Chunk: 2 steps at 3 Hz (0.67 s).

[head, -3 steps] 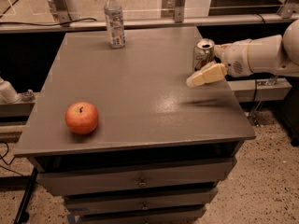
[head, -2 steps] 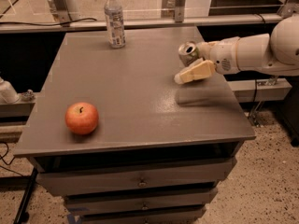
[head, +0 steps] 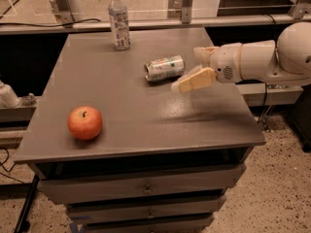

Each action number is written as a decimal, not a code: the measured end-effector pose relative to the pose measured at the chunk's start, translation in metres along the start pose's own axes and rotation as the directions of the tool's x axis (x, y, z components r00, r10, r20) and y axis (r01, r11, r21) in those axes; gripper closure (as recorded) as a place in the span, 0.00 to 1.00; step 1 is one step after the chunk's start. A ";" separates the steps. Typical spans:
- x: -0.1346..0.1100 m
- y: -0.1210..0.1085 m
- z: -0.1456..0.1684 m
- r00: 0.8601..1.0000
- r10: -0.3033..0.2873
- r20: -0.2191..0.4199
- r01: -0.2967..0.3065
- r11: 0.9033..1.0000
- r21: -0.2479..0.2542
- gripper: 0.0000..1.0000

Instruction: Knock 7up can over

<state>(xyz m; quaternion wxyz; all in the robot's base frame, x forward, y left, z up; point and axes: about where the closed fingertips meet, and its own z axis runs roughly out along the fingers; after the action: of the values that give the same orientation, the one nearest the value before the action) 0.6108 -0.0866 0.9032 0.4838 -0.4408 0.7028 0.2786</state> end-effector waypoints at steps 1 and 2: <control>0.005 -0.001 -0.009 1.000 -0.006 -0.011 0.006 1.000 0.007 0.00; 0.007 -0.002 -0.013 1.000 -0.009 -0.016 0.009 1.000 0.012 0.00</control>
Offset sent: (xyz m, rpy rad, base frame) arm -0.0070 -0.0324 -0.0028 -0.0383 -0.0079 -0.0270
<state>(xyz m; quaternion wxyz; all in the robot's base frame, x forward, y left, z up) 0.6060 -0.1002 0.9017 0.4818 -0.4434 0.7064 0.2687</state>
